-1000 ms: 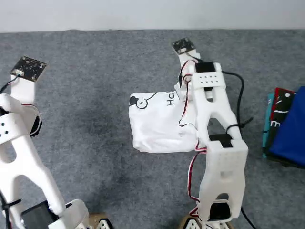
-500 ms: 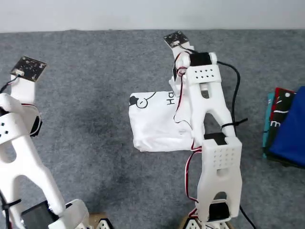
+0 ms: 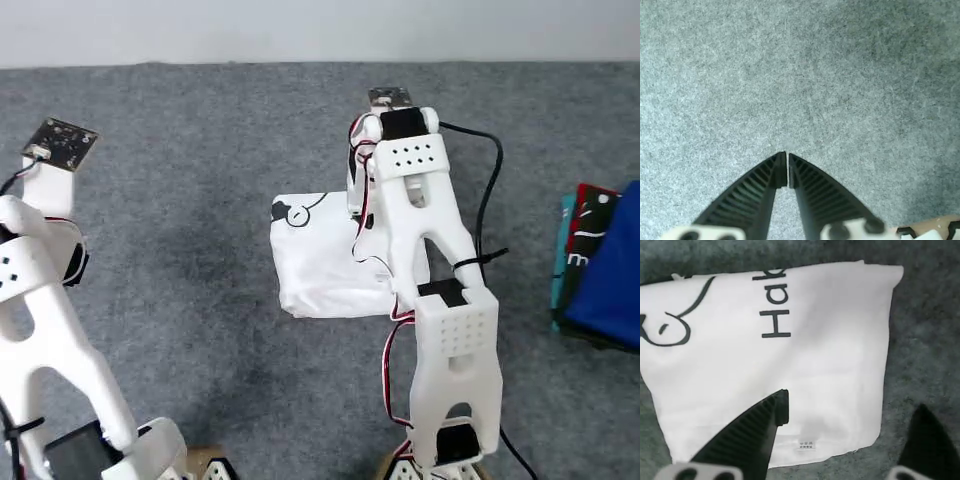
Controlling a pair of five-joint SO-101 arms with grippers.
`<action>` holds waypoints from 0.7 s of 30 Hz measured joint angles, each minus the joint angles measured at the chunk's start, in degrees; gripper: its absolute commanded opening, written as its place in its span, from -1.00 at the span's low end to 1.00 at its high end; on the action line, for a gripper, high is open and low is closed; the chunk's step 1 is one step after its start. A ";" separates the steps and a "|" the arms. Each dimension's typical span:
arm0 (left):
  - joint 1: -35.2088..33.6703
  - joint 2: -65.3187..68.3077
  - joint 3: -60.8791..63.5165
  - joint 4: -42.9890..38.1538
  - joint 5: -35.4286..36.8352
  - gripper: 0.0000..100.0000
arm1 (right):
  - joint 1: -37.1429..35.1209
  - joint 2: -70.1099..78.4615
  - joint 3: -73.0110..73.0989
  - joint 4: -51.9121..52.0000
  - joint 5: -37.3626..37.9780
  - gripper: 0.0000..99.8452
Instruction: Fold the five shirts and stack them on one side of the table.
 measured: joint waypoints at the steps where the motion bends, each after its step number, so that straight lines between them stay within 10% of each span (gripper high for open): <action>1: 0.00 0.00 0.00 0.00 0.00 -0.97 | 0.00 0.00 0.00 0.00 -0.44 -0.19; 15: 0.00 -0.26 3.08 -0.09 0.09 -0.97 | -0.53 15.03 -0.53 0.00 -3.60 -0.23; 21: 0.00 -0.35 3.69 0.00 0.26 -0.97 | -0.62 16.62 -1.32 0.00 -1.76 -0.92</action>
